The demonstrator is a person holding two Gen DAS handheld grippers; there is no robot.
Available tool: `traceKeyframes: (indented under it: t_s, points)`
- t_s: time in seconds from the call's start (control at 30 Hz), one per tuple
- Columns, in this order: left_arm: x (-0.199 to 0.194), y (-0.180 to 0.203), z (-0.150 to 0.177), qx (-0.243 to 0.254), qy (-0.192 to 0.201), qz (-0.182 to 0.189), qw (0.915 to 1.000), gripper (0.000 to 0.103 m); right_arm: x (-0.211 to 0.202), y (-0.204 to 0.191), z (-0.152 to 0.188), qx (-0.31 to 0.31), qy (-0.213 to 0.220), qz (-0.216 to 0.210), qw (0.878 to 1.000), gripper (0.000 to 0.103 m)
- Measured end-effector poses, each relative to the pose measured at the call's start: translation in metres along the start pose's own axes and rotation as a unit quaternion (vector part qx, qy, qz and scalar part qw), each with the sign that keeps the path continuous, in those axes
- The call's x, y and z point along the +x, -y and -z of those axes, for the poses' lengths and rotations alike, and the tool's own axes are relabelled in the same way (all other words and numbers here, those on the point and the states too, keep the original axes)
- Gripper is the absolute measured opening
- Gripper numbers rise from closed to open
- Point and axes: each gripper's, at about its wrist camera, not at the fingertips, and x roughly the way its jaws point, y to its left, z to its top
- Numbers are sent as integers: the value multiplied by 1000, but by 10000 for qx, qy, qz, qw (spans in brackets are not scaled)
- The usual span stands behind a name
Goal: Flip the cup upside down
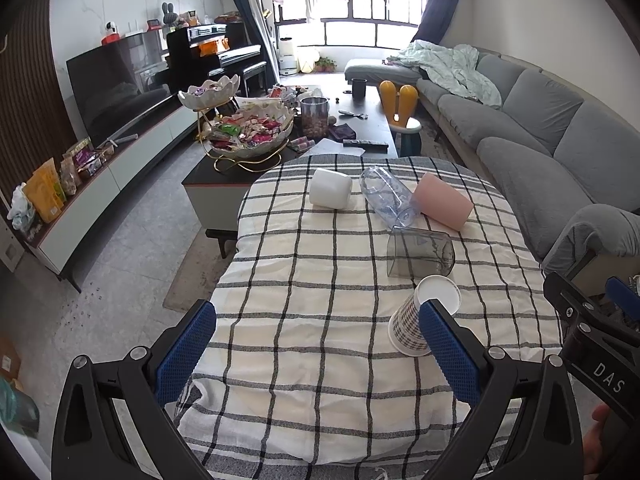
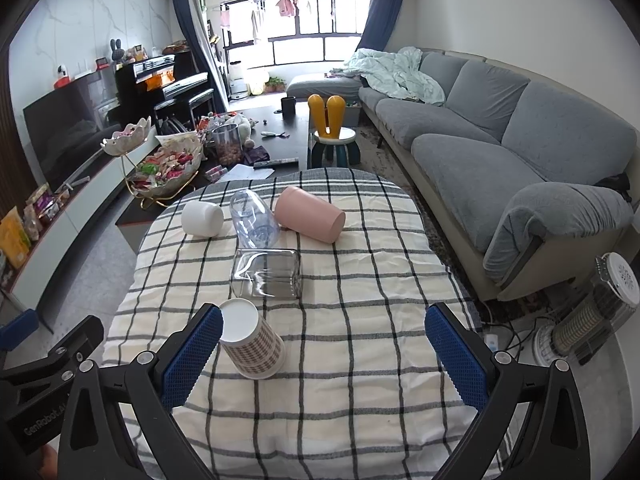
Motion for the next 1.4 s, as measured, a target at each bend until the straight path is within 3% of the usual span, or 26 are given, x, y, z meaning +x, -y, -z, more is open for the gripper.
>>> traceKeyframes:
  t_s: [1.4]
  points:
    - [4,-3,0,-50,-8,-18,10000,103,2,-2,-3,47,3,-19,10000,102]
